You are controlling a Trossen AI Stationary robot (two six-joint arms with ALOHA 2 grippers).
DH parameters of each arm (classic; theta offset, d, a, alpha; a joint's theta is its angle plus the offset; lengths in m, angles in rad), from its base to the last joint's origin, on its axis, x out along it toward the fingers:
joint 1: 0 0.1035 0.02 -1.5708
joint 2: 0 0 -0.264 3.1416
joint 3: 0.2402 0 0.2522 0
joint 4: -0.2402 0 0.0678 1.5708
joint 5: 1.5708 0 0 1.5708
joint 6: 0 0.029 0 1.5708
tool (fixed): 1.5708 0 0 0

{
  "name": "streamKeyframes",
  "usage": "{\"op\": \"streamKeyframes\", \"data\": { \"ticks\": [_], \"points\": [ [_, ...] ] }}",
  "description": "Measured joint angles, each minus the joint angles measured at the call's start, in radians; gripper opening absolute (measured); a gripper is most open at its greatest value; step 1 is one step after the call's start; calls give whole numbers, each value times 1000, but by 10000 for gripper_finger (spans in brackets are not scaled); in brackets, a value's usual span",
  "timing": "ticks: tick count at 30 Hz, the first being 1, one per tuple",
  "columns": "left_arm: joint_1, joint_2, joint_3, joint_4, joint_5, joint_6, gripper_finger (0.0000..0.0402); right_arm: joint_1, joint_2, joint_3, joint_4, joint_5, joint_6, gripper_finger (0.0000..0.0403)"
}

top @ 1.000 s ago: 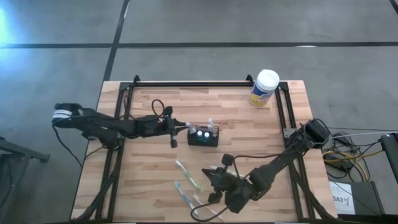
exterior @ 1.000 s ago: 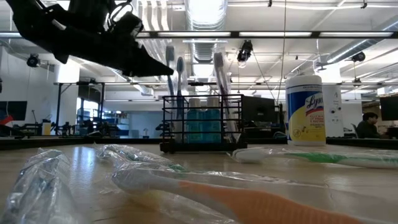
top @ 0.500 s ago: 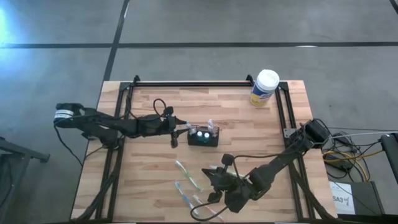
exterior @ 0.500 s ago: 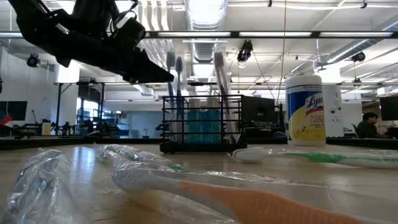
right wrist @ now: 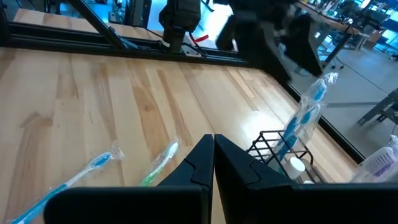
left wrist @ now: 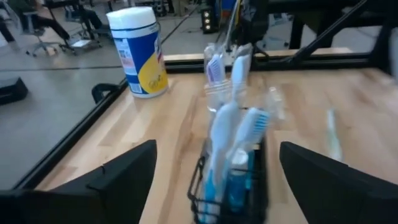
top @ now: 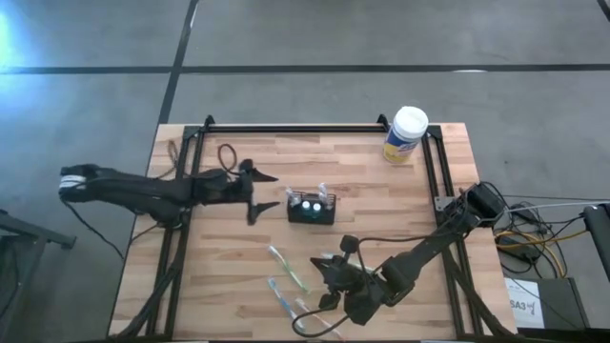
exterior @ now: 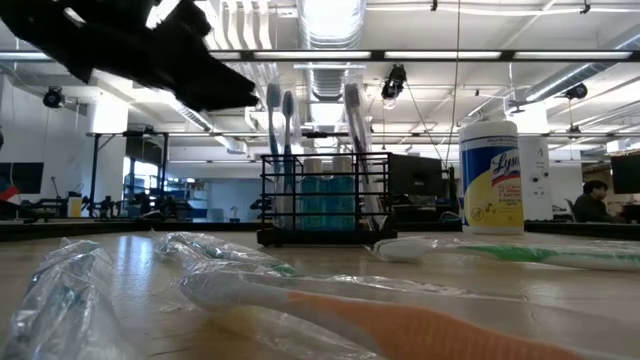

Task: Pick & Place toothbrushing station
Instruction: Put the right green toothbrush into the black mesh organizer

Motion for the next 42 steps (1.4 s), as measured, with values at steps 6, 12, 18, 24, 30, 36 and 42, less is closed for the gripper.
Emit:
{"op": "streamKeyframes", "data": {
  "ticks": [6, 12, 18, 24, 30, 36, 42],
  "points": [
    [-5, -296, -2, -249, 209, -62, 306, 0, 0, -9, 0, 0, 0, 8],
    [-13, -533, -38, -369, 359, -139, 130, -4, 0, -12, 3, 0, 18, 8],
    [-39, -667, -140, -394, 362, -188, 14, -15, 0, -13, 29, -1, 19, 8],
    [-81, -726, -265, -330, 362, -222, 5, -32, 0, -13, 33, -2, 24, 8],
    [-93, -752, -413, -95, 463, -276, 6, -62, 0, -13, 48, -32, 45, 8],
    [-92, -759, -410, -135, 472, -270, 3, -116, 0, -13, 119, -220, 47, 8],
    [-92, -761, -410, -134, 470, -269, 10, -149, 0, -13, 131, -375, 120, 8]
  ]
}}
